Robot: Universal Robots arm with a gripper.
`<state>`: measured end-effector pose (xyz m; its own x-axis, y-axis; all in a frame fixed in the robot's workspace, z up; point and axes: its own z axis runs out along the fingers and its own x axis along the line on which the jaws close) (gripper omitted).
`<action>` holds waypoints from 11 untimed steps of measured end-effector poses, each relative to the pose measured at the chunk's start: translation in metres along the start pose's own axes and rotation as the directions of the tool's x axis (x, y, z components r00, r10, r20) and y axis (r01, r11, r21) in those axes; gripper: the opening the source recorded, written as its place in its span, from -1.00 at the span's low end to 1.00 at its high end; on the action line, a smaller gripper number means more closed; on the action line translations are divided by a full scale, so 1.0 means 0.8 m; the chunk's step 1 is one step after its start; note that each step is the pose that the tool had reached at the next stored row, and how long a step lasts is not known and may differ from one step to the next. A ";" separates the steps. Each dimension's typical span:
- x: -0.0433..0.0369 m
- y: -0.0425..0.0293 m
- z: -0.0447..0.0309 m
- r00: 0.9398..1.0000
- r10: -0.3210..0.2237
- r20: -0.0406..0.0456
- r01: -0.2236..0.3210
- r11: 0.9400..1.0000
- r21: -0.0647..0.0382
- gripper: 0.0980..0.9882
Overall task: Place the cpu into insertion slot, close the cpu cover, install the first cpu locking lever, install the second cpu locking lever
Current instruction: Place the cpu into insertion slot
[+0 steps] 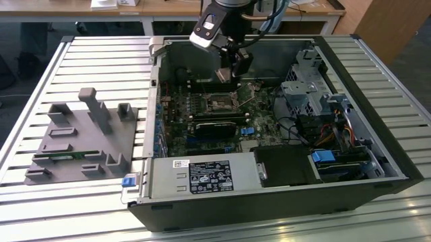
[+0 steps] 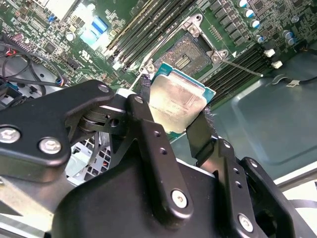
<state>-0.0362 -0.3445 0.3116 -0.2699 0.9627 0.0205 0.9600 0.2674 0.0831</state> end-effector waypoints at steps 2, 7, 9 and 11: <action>0.000 -0.0001 0.0009 1.000 0.001 0.000 -0.001 1.000 0.000 0.00; 0.000 -0.0003 0.0032 1.000 0.003 0.000 -0.003 1.000 0.000 0.00; 0.000 -0.0003 0.0041 1.000 0.004 0.000 -0.004 1.000 0.000 0.00; 0.000 -0.0004 0.0050 1.000 0.004 0.000 -0.004 1.000 0.000 0.00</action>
<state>-0.0362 -0.3445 0.3076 -0.2659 0.9638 0.0205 0.9611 0.2633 0.0831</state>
